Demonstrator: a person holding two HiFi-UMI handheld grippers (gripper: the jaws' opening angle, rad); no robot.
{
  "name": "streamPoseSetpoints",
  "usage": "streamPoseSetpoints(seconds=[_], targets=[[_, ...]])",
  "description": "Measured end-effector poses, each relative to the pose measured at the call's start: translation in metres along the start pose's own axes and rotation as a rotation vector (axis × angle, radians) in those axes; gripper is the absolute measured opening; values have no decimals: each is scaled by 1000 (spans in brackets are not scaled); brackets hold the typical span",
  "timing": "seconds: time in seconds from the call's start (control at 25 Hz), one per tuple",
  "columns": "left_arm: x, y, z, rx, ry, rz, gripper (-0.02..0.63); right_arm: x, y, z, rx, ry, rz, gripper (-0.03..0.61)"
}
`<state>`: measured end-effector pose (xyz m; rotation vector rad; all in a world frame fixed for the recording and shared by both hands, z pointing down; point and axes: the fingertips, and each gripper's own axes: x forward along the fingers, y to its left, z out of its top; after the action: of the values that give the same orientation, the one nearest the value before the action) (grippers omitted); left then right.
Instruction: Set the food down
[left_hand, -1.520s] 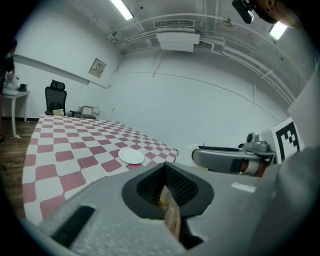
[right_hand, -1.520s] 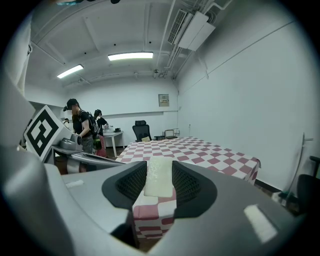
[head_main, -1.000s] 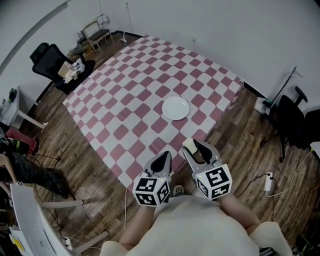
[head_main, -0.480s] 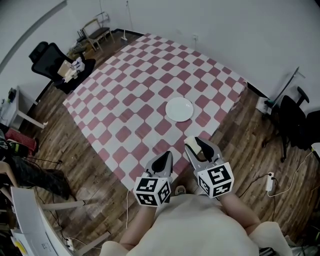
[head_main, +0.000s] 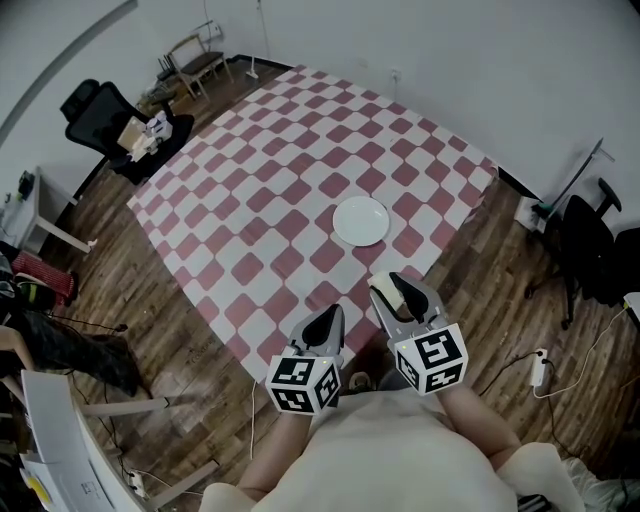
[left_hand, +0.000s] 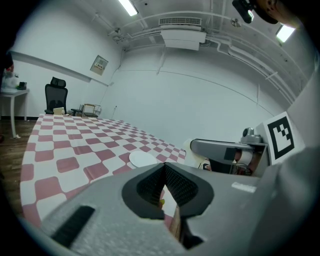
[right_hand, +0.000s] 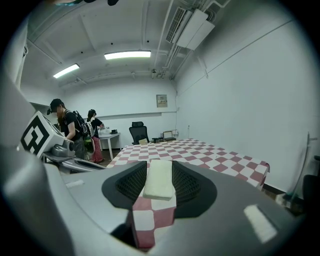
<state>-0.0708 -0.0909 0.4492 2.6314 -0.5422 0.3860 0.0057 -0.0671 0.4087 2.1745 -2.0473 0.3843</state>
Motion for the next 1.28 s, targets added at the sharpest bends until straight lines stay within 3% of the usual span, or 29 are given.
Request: streamPoseSetpoints(seconds=[0.8,1.28], targets=[[51,6,24,-45,-34,130,6,39,-59,19,-52,27,107,164],[69,18,33,-80,-66,212,6,66,-69,24,-81,43,196,161]])
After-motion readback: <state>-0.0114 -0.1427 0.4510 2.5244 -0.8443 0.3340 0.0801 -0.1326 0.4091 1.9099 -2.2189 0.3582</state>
